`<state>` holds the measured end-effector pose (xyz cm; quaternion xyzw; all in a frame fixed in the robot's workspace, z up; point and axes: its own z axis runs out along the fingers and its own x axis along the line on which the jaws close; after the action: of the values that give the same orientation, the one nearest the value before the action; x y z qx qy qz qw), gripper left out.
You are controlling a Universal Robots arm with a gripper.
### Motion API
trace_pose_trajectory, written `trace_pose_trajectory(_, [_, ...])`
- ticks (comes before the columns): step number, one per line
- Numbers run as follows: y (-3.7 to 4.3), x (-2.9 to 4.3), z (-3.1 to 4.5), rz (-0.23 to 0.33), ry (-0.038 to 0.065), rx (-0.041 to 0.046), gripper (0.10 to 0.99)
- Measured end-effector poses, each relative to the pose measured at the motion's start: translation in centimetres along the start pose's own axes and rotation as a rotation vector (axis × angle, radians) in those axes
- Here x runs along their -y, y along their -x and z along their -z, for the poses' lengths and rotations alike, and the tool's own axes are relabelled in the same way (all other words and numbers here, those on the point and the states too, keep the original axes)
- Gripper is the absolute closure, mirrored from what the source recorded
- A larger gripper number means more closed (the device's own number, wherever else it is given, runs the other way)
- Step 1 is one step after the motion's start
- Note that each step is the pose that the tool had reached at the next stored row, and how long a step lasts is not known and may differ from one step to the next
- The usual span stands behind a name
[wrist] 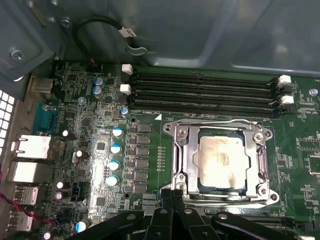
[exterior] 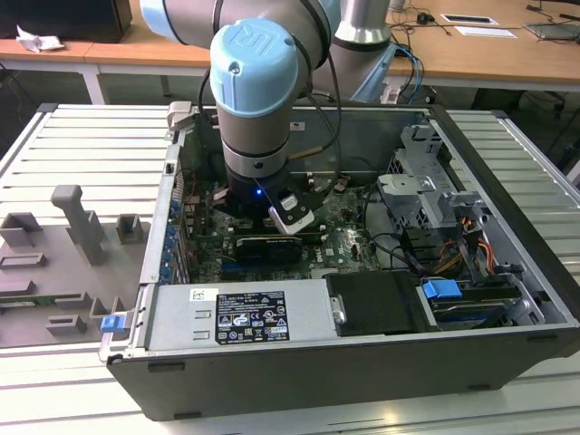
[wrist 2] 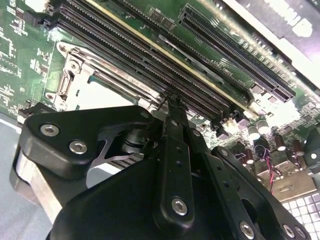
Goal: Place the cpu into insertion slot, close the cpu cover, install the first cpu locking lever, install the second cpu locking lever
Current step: 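Install the second cpu locking lever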
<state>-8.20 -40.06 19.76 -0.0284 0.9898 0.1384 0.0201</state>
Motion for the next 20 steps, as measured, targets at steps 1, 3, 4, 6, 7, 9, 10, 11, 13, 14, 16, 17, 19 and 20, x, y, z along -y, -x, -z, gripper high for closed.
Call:
trace_pose_trajectory(1, [-0.1,0.01,-0.07,0.0,0.006,0.0007,0.98])
trace_pose_trajectory(3, [-0.31,0.02,-0.15,0.0,0.015,0.0017,0.98])
trace_pose_trajectory(4, [-0.33,0.03,-0.19,0.001,0.019,0.0021,0.98])
trace_pose_trajectory(6, [-0.34,0.04,-0.21,0.0,0.02,0.002,0.98])
trace_pose_trajectory(7, [-0.35,0.04,-0.22,0.0,0.019,0.002,0.98])
trace_pose_trajectory(9, [-0.35,0.04,-0.22,0.0,0.019,0.0021,0.98])
trace_pose_trajectory(10, [-0.34,0.03,-0.21,0.0,0.02,0.0022,0.98])
trace_pose_trajectory(11, [-0.34,0.02,-0.15,0.0,0.02,0.0022,0.98])
trace_pose_trajectory(13, [-0.32,-0.1,0.25,0.0,0.02,0.0022,0.98])
trace_pose_trajectory(14, [-0.3,-0.24,0.73,0.0,0.02,0.0022,0.98])
trace_pose_trajectory(16, [-0.26,-0.46,1.47,0.0,0.02,0.0021,0.98])
trace_pose_trajectory(17, [-0.25,-0.51,1.67,0.0,0.02,0.0021,0.98])
trace_pose_trajectory(19, [-0.24,-0.58,1.92,0.0,0.02,0.0022,0.98])
trace_pose_trajectory(20, [-0.24,-0.62,2.03,0.0,0.02,0.0022,0.98])
